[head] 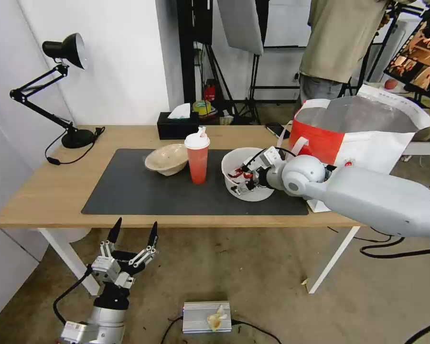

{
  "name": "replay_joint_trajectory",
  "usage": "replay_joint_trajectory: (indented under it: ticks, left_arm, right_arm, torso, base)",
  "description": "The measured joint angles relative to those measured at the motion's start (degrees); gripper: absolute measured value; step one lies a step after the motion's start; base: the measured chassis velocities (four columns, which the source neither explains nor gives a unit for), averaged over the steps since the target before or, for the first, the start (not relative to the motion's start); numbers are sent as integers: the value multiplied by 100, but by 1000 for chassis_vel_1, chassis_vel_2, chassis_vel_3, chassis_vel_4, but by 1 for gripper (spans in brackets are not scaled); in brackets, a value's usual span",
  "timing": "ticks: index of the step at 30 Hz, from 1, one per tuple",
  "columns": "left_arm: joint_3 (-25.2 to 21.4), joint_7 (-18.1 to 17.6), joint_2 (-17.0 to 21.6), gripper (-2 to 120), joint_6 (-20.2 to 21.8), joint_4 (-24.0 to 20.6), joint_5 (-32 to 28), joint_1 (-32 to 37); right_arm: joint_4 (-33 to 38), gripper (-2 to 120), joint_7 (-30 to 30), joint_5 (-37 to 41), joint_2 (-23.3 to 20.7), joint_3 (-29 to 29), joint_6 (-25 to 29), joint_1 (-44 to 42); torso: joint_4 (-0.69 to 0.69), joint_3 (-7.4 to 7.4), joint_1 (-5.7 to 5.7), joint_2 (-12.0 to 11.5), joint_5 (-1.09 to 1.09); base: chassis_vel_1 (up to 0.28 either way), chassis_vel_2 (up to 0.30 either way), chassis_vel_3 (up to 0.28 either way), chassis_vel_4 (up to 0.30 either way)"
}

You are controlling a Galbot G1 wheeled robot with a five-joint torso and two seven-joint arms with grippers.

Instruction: Pick up the trash from the table and place it into the takeout bag.

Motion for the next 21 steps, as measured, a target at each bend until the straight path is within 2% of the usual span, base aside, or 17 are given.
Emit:
replay_joint_trajectory:
  ticks: [7,10,11,14,16,20,21]
  left_arm:
    - [-4,2,9,100,3,5,-3,-15]
    - [-4,5,7,100,4,5,-3,-16]
    - [-4,5,7,100,4,5,-3,-16]
    - [16,6,-8,100,2,-29,2,10]
    - [23,7,-13,100,1,-34,6,17]
    - [27,6,-20,100,-13,-27,14,22]
    - [27,6,-20,100,-13,-27,14,22]
  right_arm:
    - [-2,87,-21,-11,-2,0,16,-1]
    - [0,73,-17,-7,-7,-4,12,-2]
    - [0,73,-17,-7,-7,-4,12,-2]
    - [37,59,-7,8,-13,-6,12,-2]
    - [48,55,-6,12,-13,-7,12,-3]
    - [61,37,1,20,-2,-7,13,-2]
    - [61,37,1,20,-2,-7,13,-2]
  torso:
    - [1,0,0,0,0]
    - [0,2,0,0,1]
    - [0,2,0,0,1]
    - [-1,2,1,-1,1]
    - [0,2,1,-1,1]
    - [0,2,1,-1,1]
    - [0,2,1,-1,1]
  base:
    - [0,0,0,0]
    - [0,0,0,0]
    - [0,0,0,0]
    - [0,0,0,0]
    - [0,0,0,0]
    - [0,0,0,0]
    - [0,0,0,0]
